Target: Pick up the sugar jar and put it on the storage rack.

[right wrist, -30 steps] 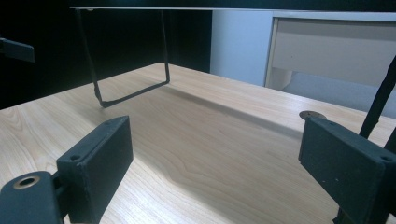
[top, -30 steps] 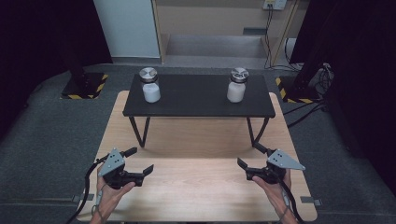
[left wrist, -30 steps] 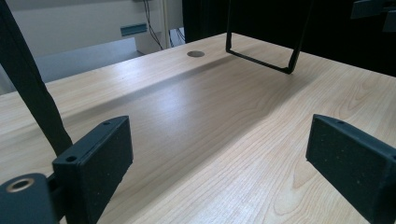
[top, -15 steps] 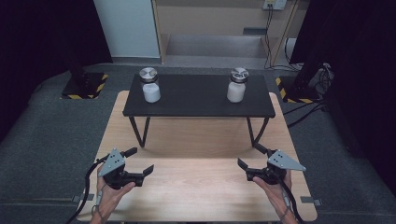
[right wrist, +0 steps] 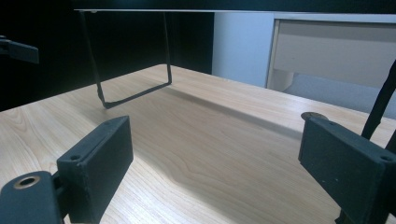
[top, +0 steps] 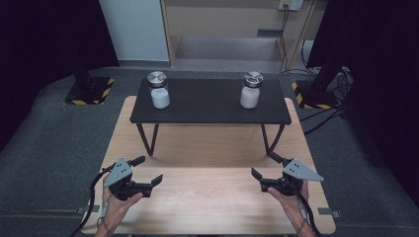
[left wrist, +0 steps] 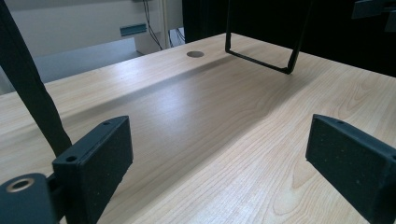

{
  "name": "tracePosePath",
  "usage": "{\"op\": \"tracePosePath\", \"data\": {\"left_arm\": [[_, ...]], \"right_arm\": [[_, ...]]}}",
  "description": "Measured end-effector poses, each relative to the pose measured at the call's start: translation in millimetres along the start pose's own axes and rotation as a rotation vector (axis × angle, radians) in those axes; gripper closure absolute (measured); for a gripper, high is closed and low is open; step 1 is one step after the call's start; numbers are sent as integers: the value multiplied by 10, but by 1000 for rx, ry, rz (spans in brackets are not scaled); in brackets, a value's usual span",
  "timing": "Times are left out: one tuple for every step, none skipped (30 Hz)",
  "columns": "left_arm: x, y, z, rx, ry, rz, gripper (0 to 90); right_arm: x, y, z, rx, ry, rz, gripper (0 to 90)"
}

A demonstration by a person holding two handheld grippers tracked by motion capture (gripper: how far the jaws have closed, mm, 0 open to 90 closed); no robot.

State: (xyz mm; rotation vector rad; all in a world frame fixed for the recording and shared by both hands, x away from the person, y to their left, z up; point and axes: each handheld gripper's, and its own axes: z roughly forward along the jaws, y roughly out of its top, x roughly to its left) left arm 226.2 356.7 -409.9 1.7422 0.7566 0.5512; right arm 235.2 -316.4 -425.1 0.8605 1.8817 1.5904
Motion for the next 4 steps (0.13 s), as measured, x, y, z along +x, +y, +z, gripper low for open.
{"op": "tracePosePath", "data": {"left_arm": [[1, 0, 0, -1, 0, 0, 62], [1, -1, 0, -1, 1, -1, 62], [1, 2, -1, 0, 2, -1, 62], [2, 3, -1, 1, 2, -1, 62]], "right_arm": [[-2, -1, -2, 0, 1, 2, 99], [-3, -3, -5, -2, 1, 4, 99], [-6, -5, -10, -4, 1, 6, 99], [-9, -8, -13, -5, 1, 7, 99]]}}
